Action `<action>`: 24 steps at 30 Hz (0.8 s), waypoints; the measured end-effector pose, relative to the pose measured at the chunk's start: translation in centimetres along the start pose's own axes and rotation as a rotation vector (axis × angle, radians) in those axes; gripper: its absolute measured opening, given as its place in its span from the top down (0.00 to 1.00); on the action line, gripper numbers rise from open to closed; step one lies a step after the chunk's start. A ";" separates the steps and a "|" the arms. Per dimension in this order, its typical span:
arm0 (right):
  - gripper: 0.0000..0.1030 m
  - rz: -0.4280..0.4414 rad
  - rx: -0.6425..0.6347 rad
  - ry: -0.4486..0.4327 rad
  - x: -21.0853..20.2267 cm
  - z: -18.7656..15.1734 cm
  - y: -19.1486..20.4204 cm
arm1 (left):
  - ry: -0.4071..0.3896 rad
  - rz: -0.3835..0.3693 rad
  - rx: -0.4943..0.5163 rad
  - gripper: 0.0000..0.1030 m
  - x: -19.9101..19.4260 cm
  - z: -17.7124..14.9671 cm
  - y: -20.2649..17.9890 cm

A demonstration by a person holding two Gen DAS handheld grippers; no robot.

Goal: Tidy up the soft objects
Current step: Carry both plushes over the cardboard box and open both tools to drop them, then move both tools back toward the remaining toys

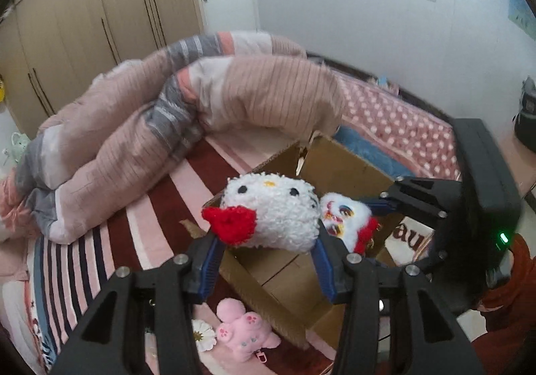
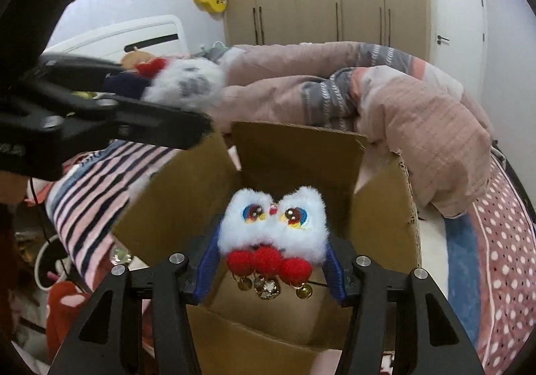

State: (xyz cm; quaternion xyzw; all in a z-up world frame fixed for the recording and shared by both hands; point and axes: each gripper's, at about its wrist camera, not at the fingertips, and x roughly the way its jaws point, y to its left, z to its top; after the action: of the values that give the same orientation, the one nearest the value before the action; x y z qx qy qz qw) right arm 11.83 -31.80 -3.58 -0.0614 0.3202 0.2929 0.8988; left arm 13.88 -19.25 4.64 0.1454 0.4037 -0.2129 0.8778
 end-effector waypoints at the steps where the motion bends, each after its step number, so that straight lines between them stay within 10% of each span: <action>1: 0.46 -0.001 0.003 0.000 0.0 -0.1 -0.1 | 0.024 0.000 -0.002 0.55 0.7 0.2 -0.1; 8: 0.38 0.019 0.006 -0.017 -0.6 -0.2 0.0 | 0.064 -0.043 -0.037 0.16 2.1 0.7 0.0; 17: 0.38 0.122 -0.073 -0.136 -4.1 1.5 4.7 | -0.063 0.058 -0.109 0.06 -4.8 -1.4 5.0; 24: 0.38 0.279 -0.166 -0.112 -3.0 1.8 12.7 | -0.094 0.276 -0.201 0.05 -9.8 -9.6 11.4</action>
State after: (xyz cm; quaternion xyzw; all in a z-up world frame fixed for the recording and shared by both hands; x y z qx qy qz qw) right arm 3.76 -22.30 0.62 -0.0742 0.2495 0.4433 0.8578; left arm 7.57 -2.73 7.11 0.1009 0.3576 -0.0555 0.9267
